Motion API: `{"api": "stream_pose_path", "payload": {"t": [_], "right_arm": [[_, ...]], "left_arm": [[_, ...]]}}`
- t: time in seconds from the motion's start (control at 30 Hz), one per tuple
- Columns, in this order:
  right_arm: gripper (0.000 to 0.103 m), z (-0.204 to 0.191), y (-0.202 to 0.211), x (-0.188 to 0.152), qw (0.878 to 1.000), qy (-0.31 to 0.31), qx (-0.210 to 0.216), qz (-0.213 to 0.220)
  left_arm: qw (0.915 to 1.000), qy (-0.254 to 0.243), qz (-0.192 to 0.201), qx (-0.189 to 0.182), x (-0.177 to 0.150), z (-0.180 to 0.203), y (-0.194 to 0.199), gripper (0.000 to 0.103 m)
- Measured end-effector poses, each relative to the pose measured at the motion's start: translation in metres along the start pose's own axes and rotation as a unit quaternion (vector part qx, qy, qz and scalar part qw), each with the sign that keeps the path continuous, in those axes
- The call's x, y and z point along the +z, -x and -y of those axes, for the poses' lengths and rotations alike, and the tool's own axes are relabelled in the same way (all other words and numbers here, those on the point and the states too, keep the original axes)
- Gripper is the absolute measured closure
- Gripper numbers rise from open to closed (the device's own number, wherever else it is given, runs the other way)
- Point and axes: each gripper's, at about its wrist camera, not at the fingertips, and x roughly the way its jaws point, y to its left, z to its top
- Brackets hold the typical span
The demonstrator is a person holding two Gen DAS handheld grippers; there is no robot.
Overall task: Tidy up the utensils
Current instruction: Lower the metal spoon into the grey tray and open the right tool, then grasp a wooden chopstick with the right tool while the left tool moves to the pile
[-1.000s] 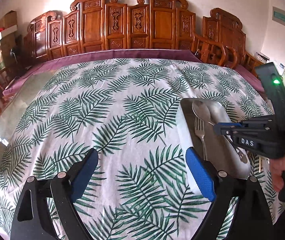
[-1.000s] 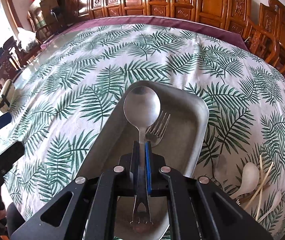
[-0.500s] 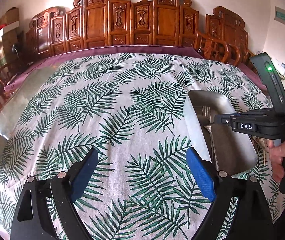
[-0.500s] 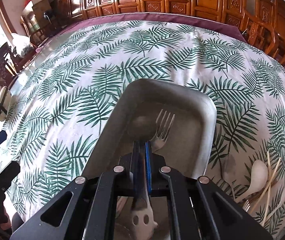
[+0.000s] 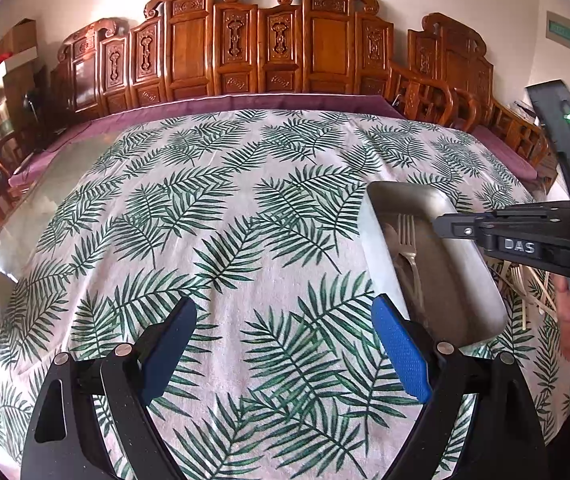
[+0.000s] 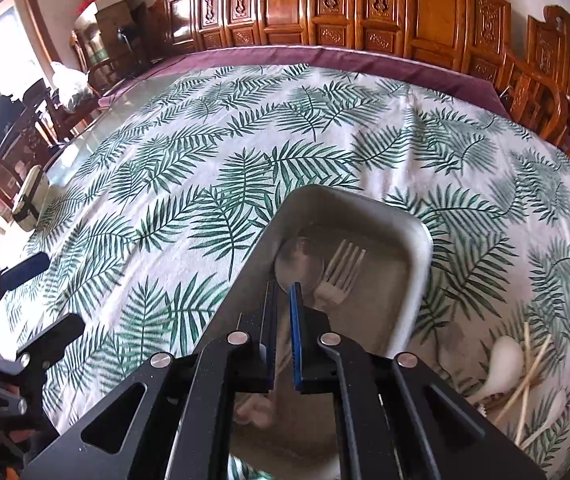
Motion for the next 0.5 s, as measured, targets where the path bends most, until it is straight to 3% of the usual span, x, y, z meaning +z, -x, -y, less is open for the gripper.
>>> {"api": "stream_pose_path", "payload": {"t": [0.23,0.5], "right_arm": [[0.096,0.025,0.053,-0.031,0.999,0.009,0.001,0.034],[0.095,0.113,0.080,-0.091,0.997,0.002,-0.078,0.014]], "left_arm": [[0.9997,-0.009,0.009,-0.020,0.003,0.027,0.011,0.017],[0.9968,-0.044,0.019,-0.064,0.013,0.086,0.017,0.017]]}}
